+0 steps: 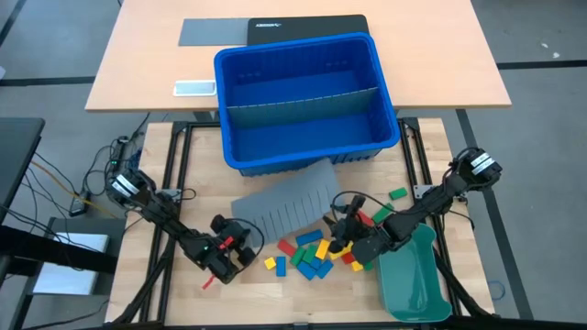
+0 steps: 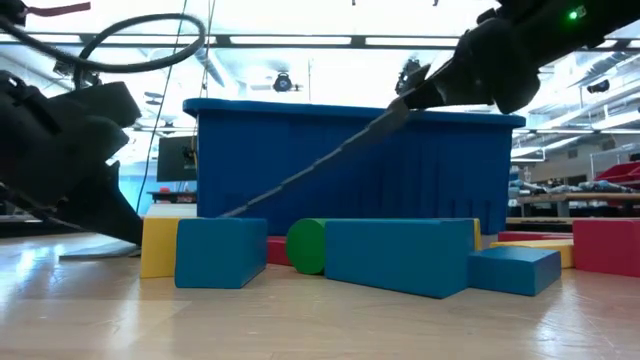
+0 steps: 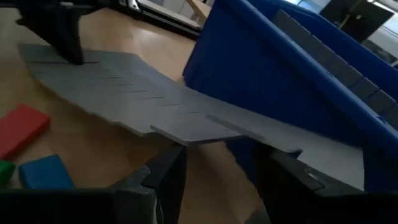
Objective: Sort Items/Unsort Items
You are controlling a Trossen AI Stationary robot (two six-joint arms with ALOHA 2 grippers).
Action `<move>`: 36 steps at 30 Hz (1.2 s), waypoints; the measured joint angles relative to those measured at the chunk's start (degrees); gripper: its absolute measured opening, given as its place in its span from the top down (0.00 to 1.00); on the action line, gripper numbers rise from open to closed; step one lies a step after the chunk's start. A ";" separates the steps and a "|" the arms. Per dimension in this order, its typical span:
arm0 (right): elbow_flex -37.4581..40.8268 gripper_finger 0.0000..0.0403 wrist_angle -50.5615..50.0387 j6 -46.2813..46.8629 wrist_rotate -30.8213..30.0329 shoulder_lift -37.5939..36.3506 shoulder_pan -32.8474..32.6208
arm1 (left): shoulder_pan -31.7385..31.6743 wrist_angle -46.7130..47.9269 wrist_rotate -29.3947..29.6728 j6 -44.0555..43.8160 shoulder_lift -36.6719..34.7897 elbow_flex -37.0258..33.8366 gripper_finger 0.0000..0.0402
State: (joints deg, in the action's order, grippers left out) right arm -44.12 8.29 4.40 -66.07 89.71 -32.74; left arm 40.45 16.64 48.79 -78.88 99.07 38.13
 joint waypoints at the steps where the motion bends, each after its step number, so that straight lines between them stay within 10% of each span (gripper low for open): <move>1: 0.00 0.54 0.00 0.01 -0.42 -0.02 0.15 | 0.00 0.15 0.04 2.45 0.02 0.75 0.99; 18: -0.01 0.55 1.09 -1.70 0.33 -0.04 2.36 | -1.92 16.43 9.91 27.47 0.00 22.67 0.89; 36: -0.01 0.56 2.82 -3.15 0.24 -0.04 2.58 | -8.22 -6.00 9.86 59.21 1.76 31.10 0.50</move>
State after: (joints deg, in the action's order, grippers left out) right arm -44.13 11.11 1.25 -65.82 89.67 -30.15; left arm 32.23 10.63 58.65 -19.66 100.83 69.23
